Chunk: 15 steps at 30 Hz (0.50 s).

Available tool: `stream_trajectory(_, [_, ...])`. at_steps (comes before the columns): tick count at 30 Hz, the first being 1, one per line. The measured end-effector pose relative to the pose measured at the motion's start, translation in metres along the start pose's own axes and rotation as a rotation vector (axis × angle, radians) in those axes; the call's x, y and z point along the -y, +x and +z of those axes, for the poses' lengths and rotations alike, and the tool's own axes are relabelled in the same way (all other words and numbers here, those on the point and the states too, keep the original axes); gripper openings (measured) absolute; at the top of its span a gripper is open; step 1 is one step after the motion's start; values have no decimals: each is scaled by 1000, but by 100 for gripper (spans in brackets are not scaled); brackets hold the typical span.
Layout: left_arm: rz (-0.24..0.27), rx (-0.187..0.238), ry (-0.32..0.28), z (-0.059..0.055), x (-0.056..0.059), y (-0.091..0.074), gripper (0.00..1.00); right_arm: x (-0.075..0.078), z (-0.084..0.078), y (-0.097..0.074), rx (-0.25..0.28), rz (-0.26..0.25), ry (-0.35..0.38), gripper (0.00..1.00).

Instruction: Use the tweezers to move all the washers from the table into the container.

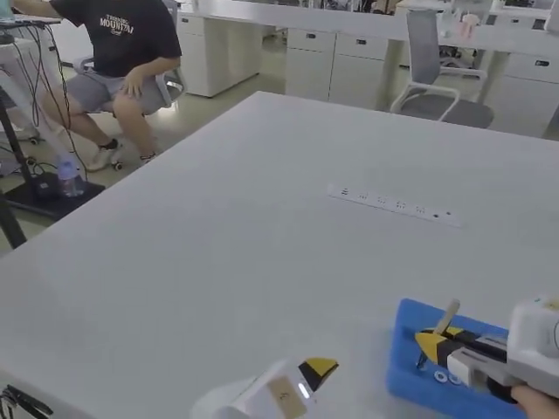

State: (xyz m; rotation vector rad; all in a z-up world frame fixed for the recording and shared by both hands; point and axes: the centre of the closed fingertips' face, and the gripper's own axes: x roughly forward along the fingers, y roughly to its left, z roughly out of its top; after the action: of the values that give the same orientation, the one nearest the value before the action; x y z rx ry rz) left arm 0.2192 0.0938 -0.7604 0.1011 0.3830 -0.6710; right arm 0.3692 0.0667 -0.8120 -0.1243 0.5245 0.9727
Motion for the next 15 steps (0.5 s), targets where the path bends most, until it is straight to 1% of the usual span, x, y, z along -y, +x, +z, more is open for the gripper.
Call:
stream_trajectory(1, [0,-1,1,0,0,0,78,0,2,0,20,3,-9,4])
stream_trajectory(2, [0,-2,2,0,0,0,78,-1,1,-1,14,2,-13,4])
stream_trajectory(5, [1,-5,-2,-1,0,0,78,0,0,-2,30,10,-36,4])
stream_trajectory(7, [-17,18,-13,3,3,0,80,3,0,-1,35,9,-33,4])
stream_trajectory(8, [-19,20,-16,4,4,0,80,4,0,-2,37,8,-23,5])
stream_trajectory(9, [-20,15,-21,3,4,0,80,7,4,-2,55,6,5,5])
stream_trajectory(10, [-23,13,-23,3,5,0,79,8,9,-2,78,10,17,5])
stream_trajectory(11, [-26,22,-27,6,6,0,78,8,14,-4,89,11,26,5])
stream_trajectory(12, [-32,28,-33,7,6,-1,76,8,17,-6,90,10,21,5])
stream_trajectory(13, [-52,43,-48,11,10,-1,76,6,23,-9,97,11,2,5])
stream_trajectory(14, [-65,48,-61,12,12,-1,76,4,27,-11,100,14,-7,5])
stream_trajectory(15, [-96,61,-69,15,16,-1,74,3,30,-15,102,17,-14,5])
